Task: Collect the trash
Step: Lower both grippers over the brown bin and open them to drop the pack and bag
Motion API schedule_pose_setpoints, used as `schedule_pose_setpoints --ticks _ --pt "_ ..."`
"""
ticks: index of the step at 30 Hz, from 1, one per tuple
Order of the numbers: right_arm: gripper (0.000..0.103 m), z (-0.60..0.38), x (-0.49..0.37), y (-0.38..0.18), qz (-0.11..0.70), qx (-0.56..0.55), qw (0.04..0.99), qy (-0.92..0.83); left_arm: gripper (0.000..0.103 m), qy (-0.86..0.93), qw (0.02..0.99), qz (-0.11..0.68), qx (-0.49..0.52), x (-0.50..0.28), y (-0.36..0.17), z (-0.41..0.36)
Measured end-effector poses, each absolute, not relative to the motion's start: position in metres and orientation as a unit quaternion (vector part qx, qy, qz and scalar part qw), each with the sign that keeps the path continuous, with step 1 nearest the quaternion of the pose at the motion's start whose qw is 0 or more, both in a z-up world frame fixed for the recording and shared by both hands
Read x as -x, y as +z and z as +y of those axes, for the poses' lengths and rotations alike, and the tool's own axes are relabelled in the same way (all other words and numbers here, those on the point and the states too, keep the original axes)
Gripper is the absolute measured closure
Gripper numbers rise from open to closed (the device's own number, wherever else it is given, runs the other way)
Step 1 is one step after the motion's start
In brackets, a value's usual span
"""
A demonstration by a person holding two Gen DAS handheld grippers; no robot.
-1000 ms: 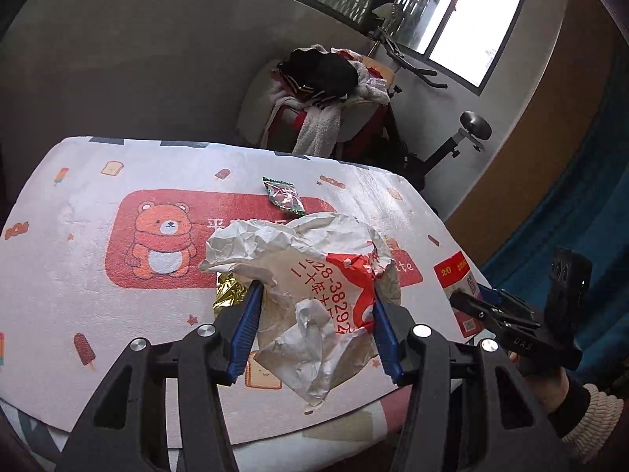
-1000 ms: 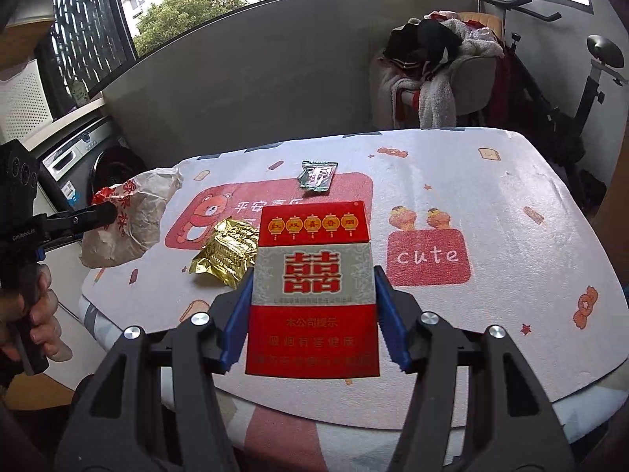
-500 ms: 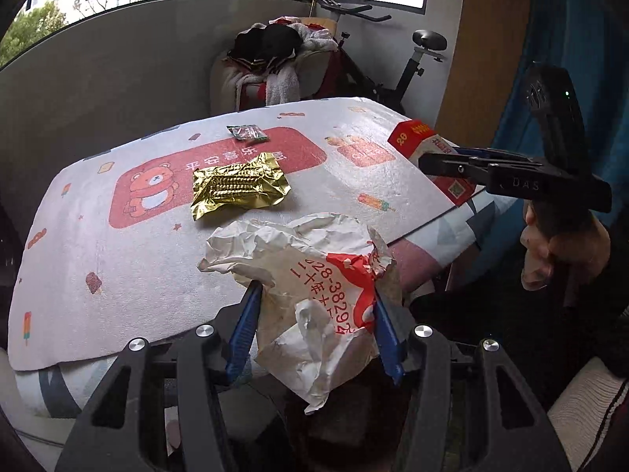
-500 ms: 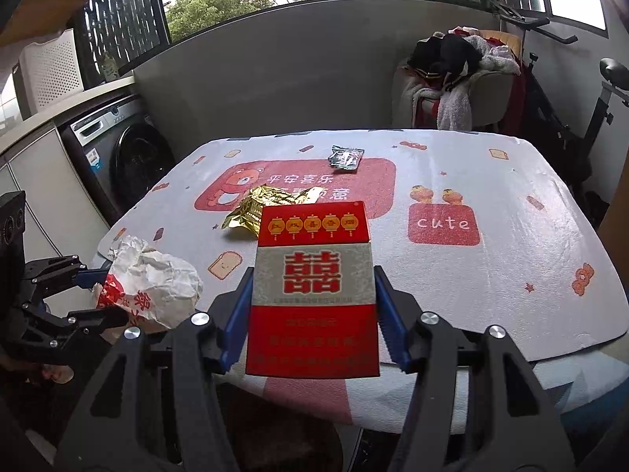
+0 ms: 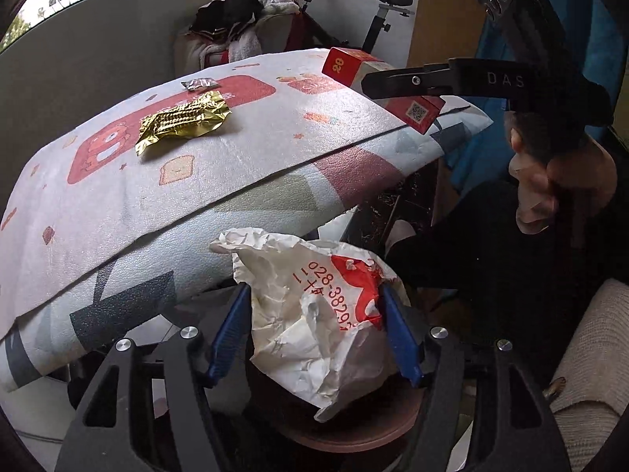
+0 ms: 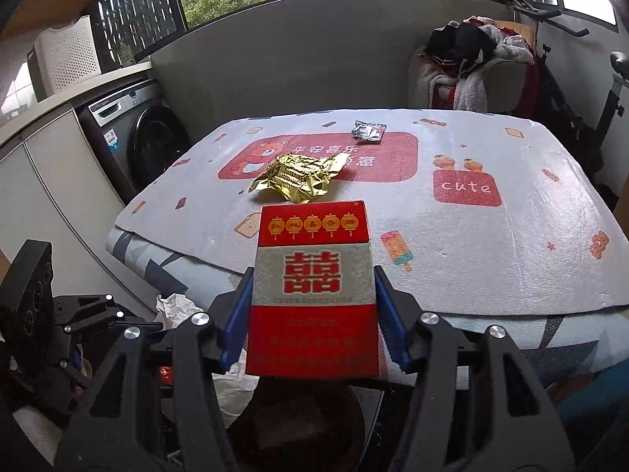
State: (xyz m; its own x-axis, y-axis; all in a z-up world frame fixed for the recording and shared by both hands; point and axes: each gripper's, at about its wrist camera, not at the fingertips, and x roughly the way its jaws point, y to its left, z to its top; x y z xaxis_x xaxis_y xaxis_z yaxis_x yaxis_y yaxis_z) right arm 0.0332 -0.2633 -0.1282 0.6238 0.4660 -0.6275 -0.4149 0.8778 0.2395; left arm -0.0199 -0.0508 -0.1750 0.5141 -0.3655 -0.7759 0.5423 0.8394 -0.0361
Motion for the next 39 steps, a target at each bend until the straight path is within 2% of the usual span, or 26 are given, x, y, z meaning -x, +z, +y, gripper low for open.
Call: schedule_pose_setpoints --ticks 2,5,18,39 --pt "0.045 -0.264 -0.031 -0.134 0.364 -0.04 0.897 0.246 0.017 -0.261 0.868 0.41 -0.103 0.021 -0.173 -0.05" --pt "0.045 -0.264 -0.027 -0.142 0.371 -0.046 0.893 0.25 0.012 -0.241 0.88 0.399 -0.09 0.021 -0.169 -0.044" --pt "0.045 -0.229 0.001 -0.175 0.408 0.045 0.863 0.296 0.009 -0.103 0.923 0.365 0.057 0.01 -0.153 0.025" --pt "0.044 -0.212 -0.002 -0.195 0.448 0.072 0.836 0.308 0.009 -0.101 0.921 0.373 0.051 0.009 -0.157 0.022"
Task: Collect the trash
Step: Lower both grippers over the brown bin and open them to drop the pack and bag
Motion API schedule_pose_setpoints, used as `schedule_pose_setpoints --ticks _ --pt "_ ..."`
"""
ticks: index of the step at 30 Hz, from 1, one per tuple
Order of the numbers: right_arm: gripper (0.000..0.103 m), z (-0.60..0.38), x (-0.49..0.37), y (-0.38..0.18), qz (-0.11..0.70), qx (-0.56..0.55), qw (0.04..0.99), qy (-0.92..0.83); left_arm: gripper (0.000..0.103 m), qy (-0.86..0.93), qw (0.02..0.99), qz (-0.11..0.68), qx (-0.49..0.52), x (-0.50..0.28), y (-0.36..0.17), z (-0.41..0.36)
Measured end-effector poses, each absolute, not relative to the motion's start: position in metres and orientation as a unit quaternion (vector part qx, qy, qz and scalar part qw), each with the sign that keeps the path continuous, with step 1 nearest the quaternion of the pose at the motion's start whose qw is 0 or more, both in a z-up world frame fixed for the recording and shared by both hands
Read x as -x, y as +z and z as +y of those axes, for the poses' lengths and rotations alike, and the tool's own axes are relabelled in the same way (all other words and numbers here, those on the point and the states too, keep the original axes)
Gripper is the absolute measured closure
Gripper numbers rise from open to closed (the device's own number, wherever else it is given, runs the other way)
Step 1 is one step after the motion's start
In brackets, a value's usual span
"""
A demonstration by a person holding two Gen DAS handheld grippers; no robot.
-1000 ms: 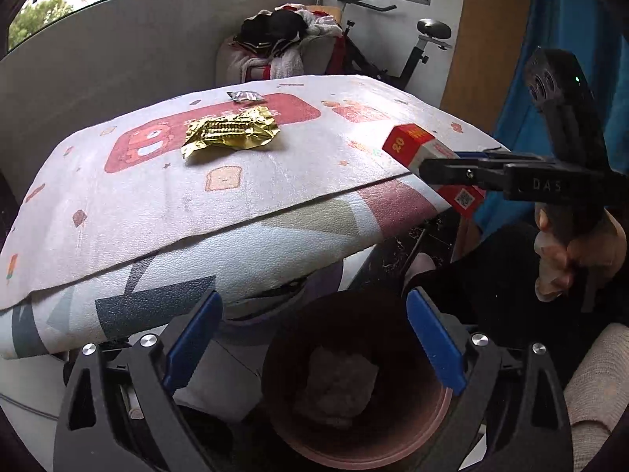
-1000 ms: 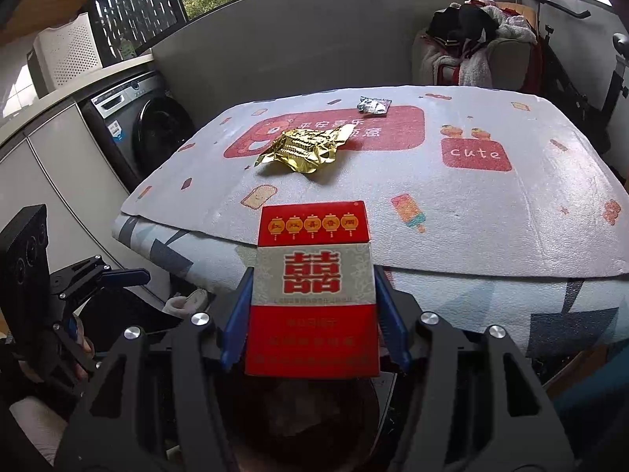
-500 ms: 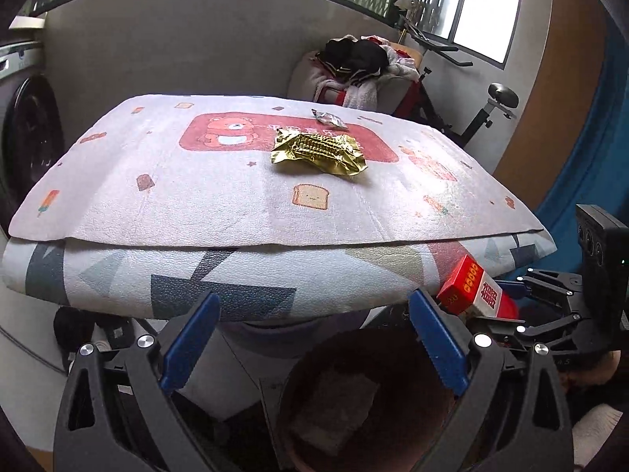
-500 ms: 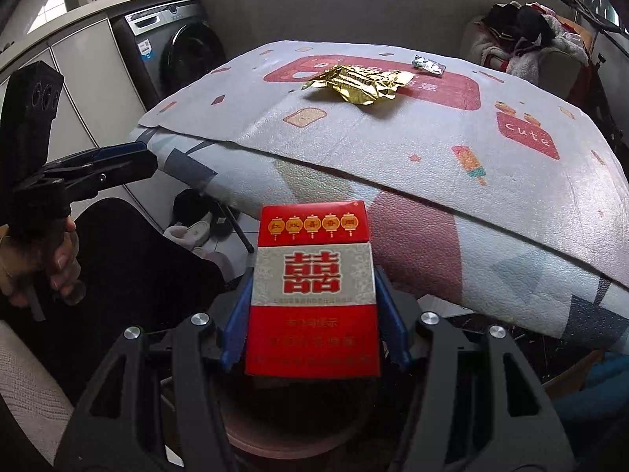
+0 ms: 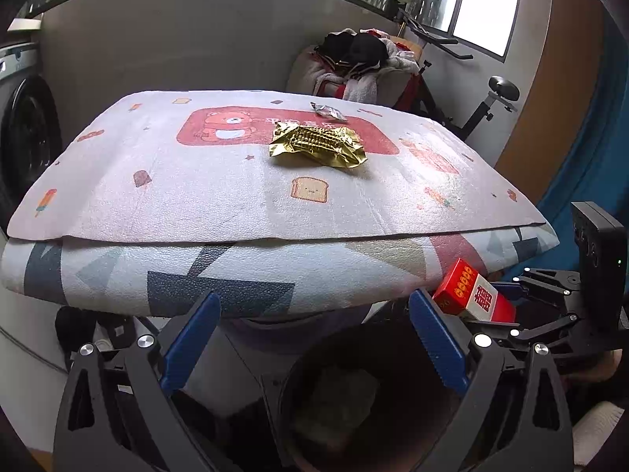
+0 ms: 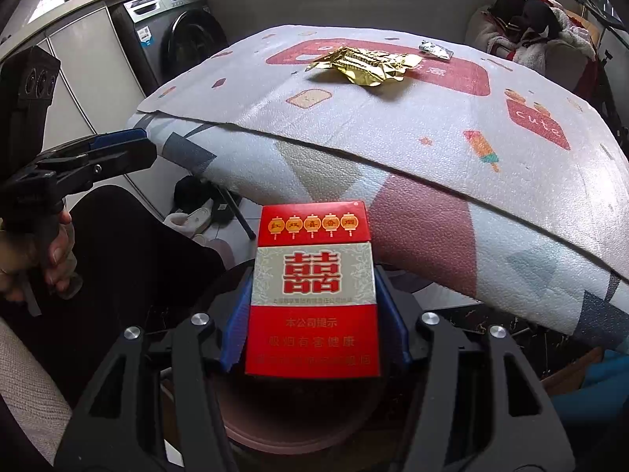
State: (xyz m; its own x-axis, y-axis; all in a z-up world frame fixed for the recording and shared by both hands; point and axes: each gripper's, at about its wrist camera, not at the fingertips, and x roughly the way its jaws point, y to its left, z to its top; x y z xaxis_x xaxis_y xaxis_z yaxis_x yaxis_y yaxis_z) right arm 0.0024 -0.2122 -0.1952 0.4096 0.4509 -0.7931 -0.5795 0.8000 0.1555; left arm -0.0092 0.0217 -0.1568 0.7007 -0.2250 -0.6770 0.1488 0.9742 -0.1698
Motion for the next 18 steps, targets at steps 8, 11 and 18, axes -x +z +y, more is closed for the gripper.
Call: schedule_pose_setpoints --ticks 8,11,18 --pt "0.01 -0.211 -0.004 -0.197 0.451 0.075 0.838 0.3 0.009 -0.101 0.919 0.377 0.049 0.008 -0.158 0.021" --pt "0.006 -0.213 -0.006 -0.198 0.454 0.073 0.84 0.29 0.009 -0.1 0.919 0.378 0.048 0.008 -0.159 0.02" --pt "0.006 -0.225 -0.019 -0.192 0.454 0.052 0.851 0.259 0.009 -0.1 0.918 0.382 0.045 0.006 -0.159 0.019"
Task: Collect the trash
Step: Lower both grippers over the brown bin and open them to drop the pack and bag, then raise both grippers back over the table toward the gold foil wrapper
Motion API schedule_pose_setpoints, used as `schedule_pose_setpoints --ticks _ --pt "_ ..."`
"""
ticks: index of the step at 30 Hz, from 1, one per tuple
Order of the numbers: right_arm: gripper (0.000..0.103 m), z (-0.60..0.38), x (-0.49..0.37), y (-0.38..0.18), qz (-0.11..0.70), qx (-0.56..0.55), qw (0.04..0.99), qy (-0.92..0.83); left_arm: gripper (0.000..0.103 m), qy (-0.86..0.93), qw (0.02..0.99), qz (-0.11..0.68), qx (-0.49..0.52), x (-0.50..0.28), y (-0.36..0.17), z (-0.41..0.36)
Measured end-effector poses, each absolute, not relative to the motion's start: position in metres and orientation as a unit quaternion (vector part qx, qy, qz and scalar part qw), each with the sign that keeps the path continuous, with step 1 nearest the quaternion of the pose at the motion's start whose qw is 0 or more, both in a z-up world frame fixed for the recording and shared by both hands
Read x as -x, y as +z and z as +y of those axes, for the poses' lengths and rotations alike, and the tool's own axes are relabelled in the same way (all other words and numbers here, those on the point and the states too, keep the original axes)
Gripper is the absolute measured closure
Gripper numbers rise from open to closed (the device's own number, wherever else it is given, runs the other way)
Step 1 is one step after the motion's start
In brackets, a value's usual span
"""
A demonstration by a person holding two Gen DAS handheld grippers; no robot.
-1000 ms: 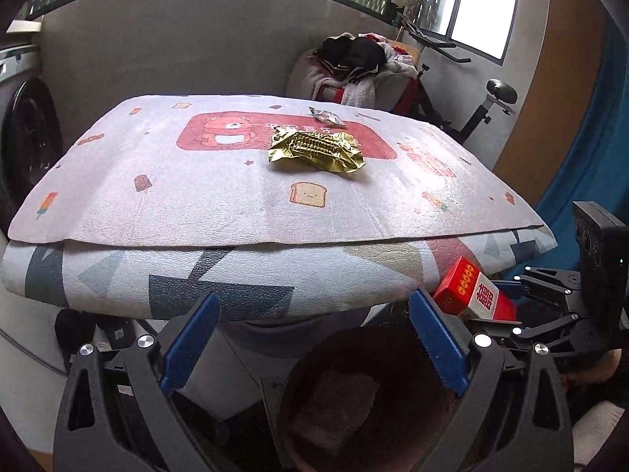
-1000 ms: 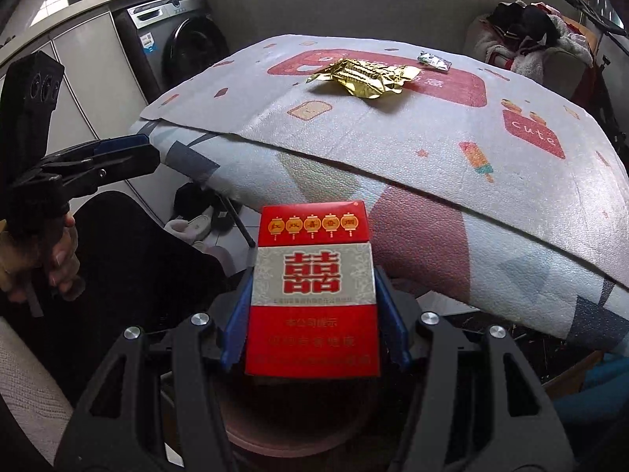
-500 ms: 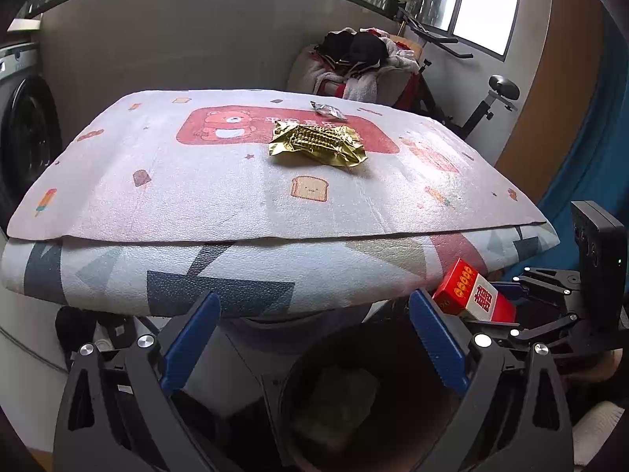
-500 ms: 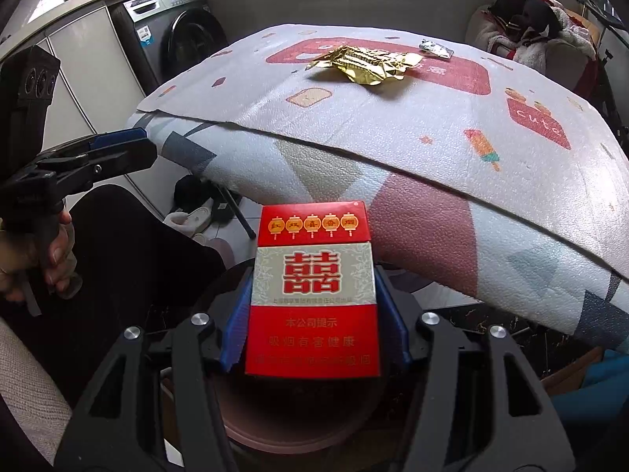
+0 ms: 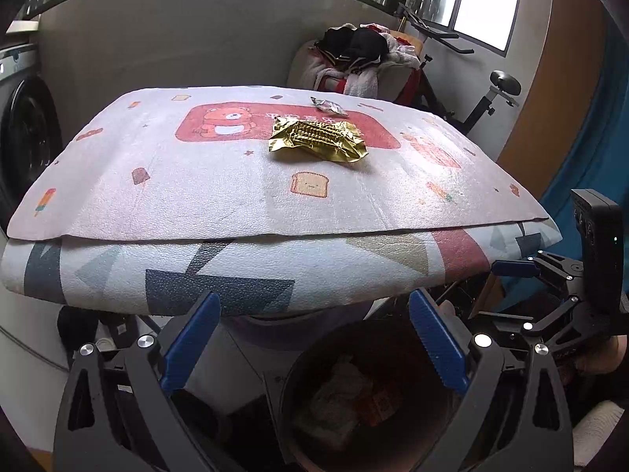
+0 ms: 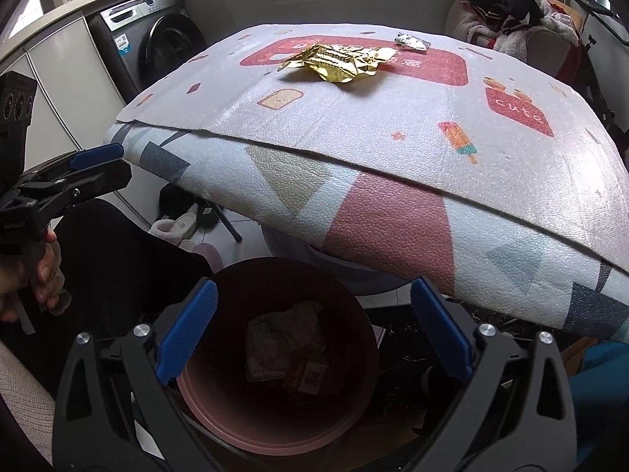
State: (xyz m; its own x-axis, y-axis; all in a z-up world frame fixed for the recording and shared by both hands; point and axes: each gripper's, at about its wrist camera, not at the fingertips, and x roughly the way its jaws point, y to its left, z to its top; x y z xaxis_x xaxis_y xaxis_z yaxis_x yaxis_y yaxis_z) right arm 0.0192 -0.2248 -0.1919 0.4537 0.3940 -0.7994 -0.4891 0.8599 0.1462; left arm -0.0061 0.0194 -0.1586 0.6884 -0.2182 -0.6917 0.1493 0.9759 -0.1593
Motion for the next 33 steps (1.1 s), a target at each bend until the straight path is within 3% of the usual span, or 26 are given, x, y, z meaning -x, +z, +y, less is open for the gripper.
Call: schedule_pose_setpoints --ticks 10,20,33 --pt "0.006 -0.258 -0.056 -0.164 0.41 0.017 0.889 0.201 0.009 -0.112 0.902 0.406 0.092 -0.018 -0.153 0.028" --pt "0.006 -0.278 -0.098 -0.158 0.396 -0.068 0.893 0.2 0.009 -0.149 0.873 0.431 0.172 -0.114 -0.136 0.041" --pt "0.006 -0.313 -0.159 -0.166 0.413 -0.087 0.89 0.171 0.01 -0.138 0.873 0.449 0.133 -0.248 -0.156 0.033"
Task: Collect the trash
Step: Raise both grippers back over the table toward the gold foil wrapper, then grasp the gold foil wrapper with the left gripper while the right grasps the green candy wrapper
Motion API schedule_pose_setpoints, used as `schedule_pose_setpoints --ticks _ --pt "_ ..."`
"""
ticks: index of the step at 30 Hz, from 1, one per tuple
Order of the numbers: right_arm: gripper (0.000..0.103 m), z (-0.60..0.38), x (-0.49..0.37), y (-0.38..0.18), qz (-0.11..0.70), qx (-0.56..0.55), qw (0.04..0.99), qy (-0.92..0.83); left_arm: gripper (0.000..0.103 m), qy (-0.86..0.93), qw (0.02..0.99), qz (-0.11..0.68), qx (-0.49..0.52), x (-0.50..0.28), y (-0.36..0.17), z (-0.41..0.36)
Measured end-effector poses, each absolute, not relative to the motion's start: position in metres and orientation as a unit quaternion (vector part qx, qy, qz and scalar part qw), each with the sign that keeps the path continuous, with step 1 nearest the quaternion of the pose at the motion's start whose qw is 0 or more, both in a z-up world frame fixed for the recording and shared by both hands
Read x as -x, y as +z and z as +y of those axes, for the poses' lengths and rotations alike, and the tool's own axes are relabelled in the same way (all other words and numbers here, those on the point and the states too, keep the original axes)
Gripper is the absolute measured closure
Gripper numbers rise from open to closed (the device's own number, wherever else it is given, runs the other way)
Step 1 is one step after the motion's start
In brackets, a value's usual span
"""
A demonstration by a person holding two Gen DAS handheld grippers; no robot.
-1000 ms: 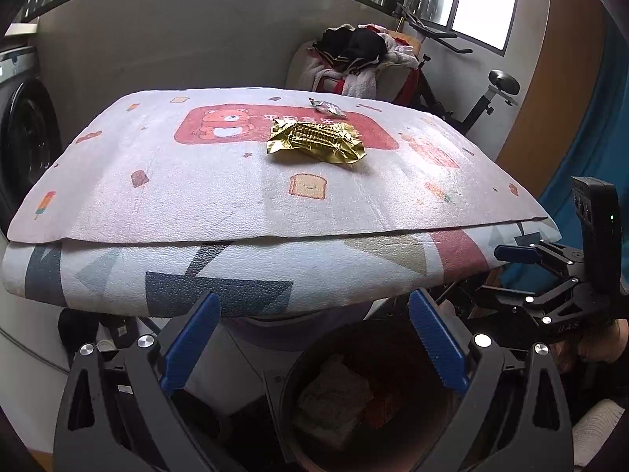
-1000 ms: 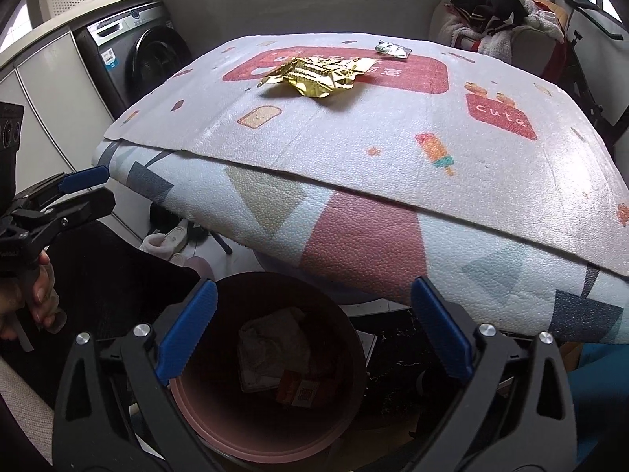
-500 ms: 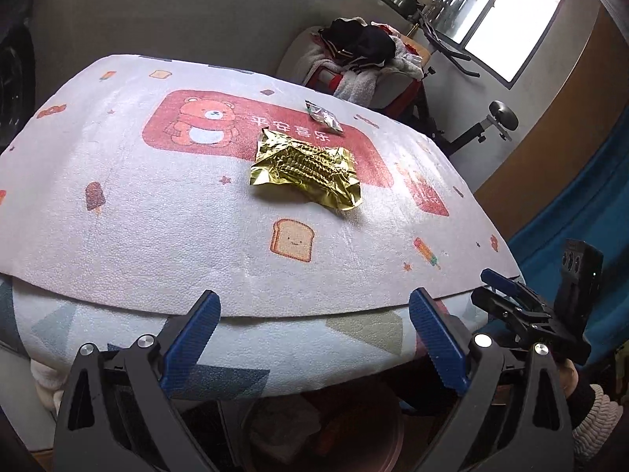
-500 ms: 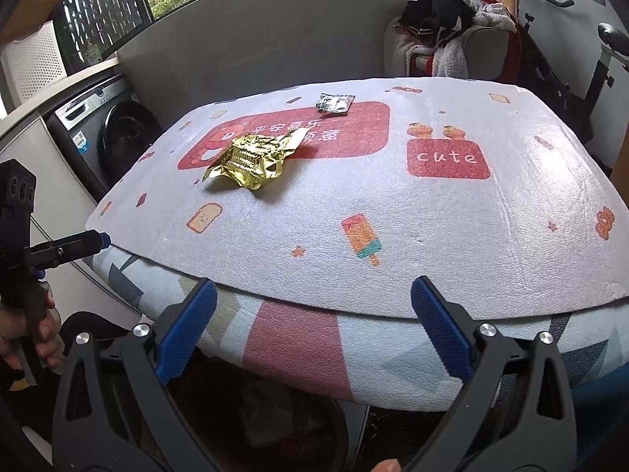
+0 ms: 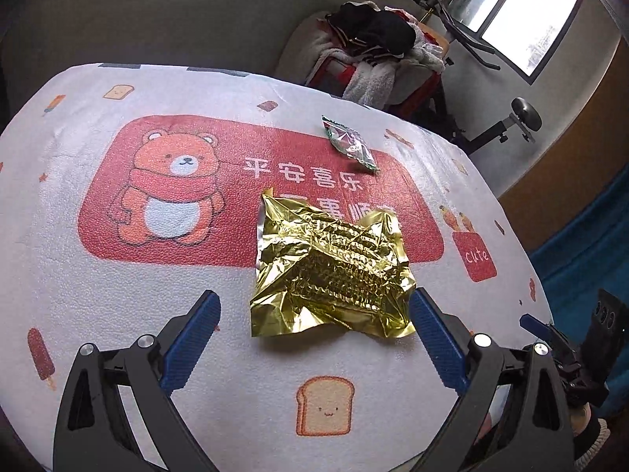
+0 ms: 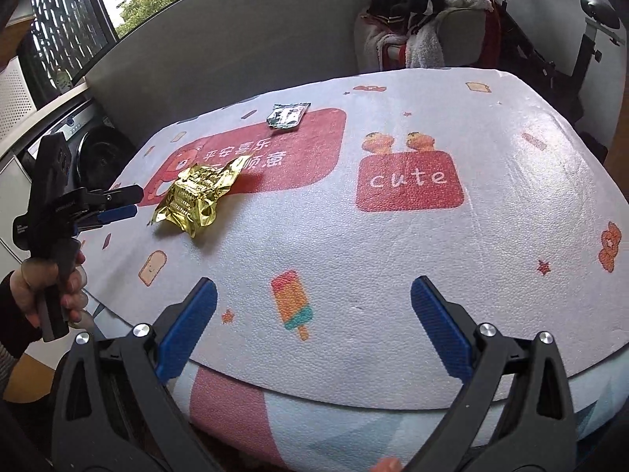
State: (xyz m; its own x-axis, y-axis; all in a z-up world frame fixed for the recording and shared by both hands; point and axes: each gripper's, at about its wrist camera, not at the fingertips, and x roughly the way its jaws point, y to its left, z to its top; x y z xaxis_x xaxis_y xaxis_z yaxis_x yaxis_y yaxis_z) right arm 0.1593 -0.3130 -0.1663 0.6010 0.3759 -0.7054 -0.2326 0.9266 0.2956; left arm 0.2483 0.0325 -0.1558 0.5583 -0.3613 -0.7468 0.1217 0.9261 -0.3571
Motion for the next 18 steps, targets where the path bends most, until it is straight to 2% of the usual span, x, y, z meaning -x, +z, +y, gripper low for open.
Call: schedule_pose_setpoints --ticks 6,9,11,16,17,18 --pt "0.006 -0.324 -0.176 -0.172 0.409 -0.091 0.894 0.158 0.019 -0.108 0.859 0.47 0.17 -0.291 -0.169 0.039" --pt "0.006 -0.323 -0.18 -0.175 0.407 -0.079 0.897 0.152 0.028 -0.095 0.845 0.49 0.194 -0.303 -0.176 0.038" --pt "0.006 -0.32 -0.182 -0.176 0.406 -0.064 0.899 0.147 0.033 -0.084 0.845 0.497 0.178 -0.305 -0.177 0.029" --pt "0.006 -0.315 -0.186 -0.177 0.403 -0.058 0.901 0.15 0.037 -0.064 0.863 0.49 0.104 -0.298 -0.178 0.009" --pt "0.006 -0.314 -0.186 -0.176 0.403 -0.056 0.901 0.151 0.048 -0.068 0.864 0.487 0.107 -0.298 -0.179 0.01" --pt "0.006 -0.313 -0.187 -0.176 0.403 -0.053 0.901 0.152 0.054 -0.066 0.864 0.485 0.115 -0.297 -0.178 0.013"
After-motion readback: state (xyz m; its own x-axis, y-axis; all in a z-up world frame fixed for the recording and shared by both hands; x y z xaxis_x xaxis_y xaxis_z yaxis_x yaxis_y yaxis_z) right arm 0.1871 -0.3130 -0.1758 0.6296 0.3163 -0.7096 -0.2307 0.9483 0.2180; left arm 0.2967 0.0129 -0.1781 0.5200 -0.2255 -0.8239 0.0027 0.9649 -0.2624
